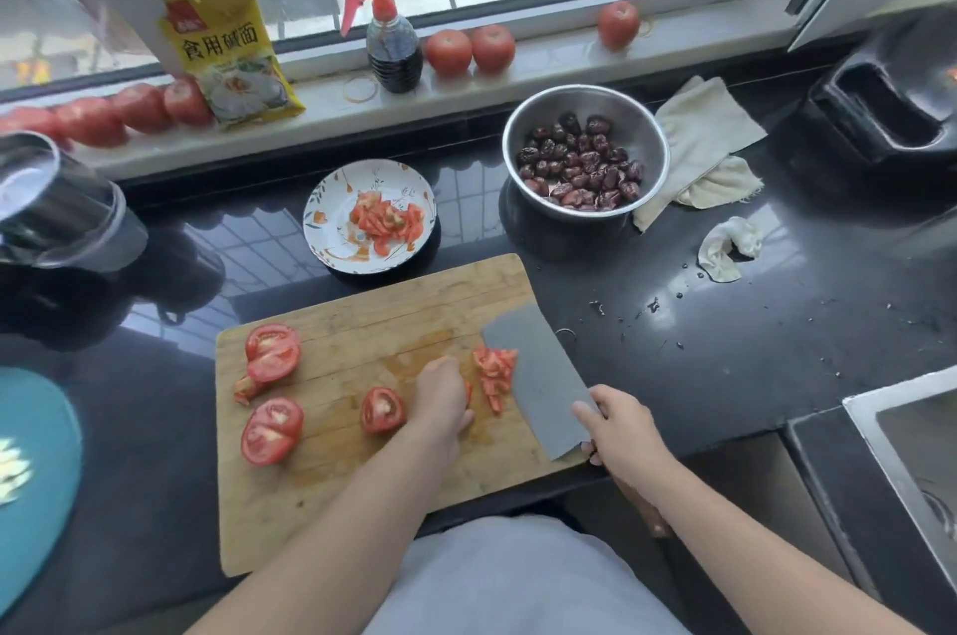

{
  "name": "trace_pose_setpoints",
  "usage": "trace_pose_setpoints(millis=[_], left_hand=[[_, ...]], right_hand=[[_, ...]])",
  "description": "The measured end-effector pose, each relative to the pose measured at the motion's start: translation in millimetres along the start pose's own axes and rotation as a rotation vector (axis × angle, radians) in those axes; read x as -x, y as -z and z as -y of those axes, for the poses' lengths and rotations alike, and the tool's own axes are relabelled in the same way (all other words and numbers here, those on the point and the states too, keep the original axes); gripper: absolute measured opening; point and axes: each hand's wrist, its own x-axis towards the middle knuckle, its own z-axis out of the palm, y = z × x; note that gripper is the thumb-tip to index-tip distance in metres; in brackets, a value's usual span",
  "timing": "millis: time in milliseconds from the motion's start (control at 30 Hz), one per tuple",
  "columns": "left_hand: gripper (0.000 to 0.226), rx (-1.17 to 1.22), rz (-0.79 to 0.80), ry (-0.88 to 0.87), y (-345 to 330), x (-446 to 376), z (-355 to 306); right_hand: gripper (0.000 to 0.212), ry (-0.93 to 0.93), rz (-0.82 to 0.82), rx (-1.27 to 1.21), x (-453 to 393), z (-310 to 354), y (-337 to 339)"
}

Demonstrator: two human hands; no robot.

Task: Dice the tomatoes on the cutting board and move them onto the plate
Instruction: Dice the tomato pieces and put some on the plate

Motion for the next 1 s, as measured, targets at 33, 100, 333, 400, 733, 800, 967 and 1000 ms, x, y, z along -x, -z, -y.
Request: trace_pose_setpoints(millis=[33, 100, 333, 400, 733, 800, 967, 1000], left_hand=[[0.040, 0.004, 0.007, -0.009, -4, 1, -2], [0.037, 0.000, 0.027, -0.022, -9, 2, -5], [0.033, -0.051, 0.038, -0.041, -9, 2, -13], [0.032, -0.054, 0.028, -0.048, -7, 3, -16], [0.018, -0.025, 0.087, -0.239, 30, -11, -107], [0.027, -0.198, 0.045, -0.430, 43, -30, -135], [0.042, -1.162, -0.315, -1.264, 68, -88, -175], [0.044, -1.322, -0.325, -1.439, 70, -103, -181]], right_hand=[[0.015, 0.012, -0.018, 0.049, 2, 1, -6], [0.018, 0.025, -0.063, 0.097, 6, 2, -17], [0.031, 0.022, -0.063, 0.034, 17, 11, -52], [0.033, 0.008, -0.037, 0.007, 14, 14, -56], [0.017, 0.064, 0.043, -0.140, -12, 125, -47], [0.018, 0.078, 0.055, -0.192, -26, 166, -47], [0.019, 0.072, 0.041, -0.254, -65, 240, -62], [0.020, 0.057, 0.036, -0.248, -73, 248, -67]])
